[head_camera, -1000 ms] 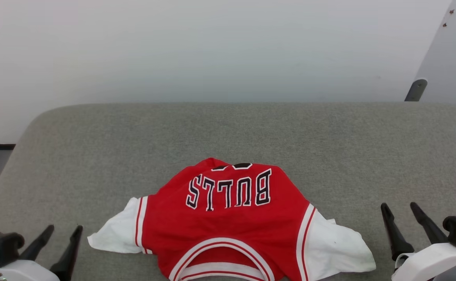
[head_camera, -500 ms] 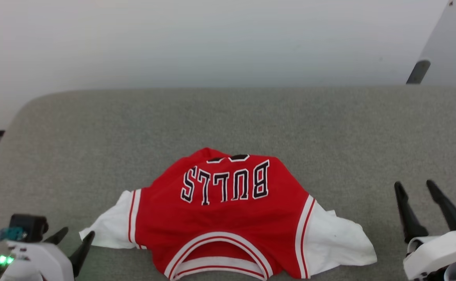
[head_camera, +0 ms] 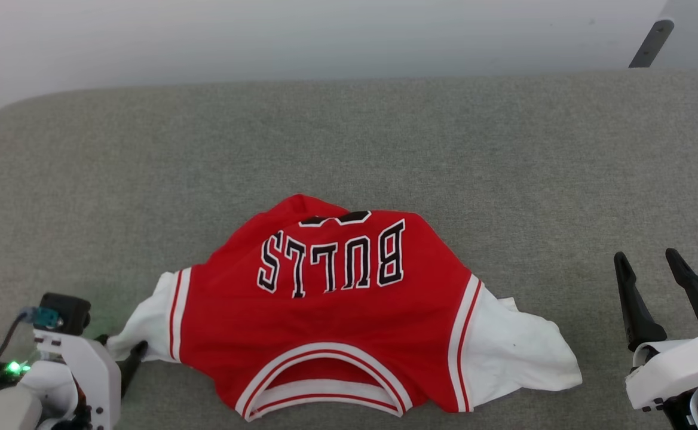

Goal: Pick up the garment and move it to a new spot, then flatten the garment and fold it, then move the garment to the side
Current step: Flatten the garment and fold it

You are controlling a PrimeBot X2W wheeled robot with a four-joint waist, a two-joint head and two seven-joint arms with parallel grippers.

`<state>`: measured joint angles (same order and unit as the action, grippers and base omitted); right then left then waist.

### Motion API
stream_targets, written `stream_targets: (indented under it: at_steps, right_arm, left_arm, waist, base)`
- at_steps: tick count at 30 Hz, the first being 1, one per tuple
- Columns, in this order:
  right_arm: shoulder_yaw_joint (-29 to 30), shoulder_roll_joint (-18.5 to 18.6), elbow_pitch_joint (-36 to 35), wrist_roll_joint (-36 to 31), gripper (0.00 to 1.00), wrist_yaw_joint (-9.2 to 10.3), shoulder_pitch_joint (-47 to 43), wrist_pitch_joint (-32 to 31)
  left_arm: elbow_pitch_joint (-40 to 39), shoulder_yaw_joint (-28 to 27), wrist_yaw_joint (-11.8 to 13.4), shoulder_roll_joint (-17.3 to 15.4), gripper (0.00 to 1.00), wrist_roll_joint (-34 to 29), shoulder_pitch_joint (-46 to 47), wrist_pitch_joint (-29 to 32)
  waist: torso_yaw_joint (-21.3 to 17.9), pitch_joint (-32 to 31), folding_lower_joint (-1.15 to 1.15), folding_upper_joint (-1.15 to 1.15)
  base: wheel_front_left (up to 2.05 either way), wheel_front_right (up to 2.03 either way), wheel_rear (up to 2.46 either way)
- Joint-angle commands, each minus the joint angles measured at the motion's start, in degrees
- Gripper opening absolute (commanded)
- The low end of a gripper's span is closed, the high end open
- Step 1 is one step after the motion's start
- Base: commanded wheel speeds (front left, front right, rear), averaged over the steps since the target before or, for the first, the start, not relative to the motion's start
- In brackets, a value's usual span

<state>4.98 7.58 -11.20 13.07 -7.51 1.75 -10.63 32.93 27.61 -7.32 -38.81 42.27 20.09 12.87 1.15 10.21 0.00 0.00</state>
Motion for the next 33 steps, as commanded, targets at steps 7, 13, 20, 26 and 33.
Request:
stream_targets:
  at_steps: [7,13,20,26,33]
  right_arm:
    - [-0.12,0.07,-0.18,-0.49,1.0,0.04,0.63,-0.29]
    - [-0.68,0.5,-0.28,0.0,1.0,0.04,1.21,-1.07]
    - [-3.17,2.28,-1.49,5.52,1.0,0.04,-1.06,-10.91]
    - [-5.15,4.0,-6.49,11.99,1.0,0.03,-4.01,-26.03]
    - [-5.98,4.83,-9.16,14.06,1.0,0.03,-5.0,-36.57]
  left_arm:
    - [5.49,1.59,0.61,1.8,1.0,0.33,0.12,2.9]
    - [7.84,1.95,1.12,2.43,0.0,1.93,0.32,7.38]
    - [5.9,1.88,0.9,2.48,0.0,3.72,0.2,9.98]
    - [3.52,1.73,1.29,2.44,0.0,4.34,0.21,10.5]
    - [0.85,1.79,1.37,2.89,0.0,4.8,0.95,10.34]
  waist:
    - [0.38,-0.01,0.0,0.0]
    - [0.21,0.08,0.0,0.0]
    - [-0.13,0.24,0.0,0.0]
    - [-0.07,0.78,0.0,0.0]
    - [0.64,1.72,0.0,0.0]
  base:
    - [0.0,0.0,0.0]
    - [0.0,0.0,0.0]
    - [0.0,0.0,0.0]
    - [0.0,0.0,0.0]
    - [0.0,0.0,0.0]
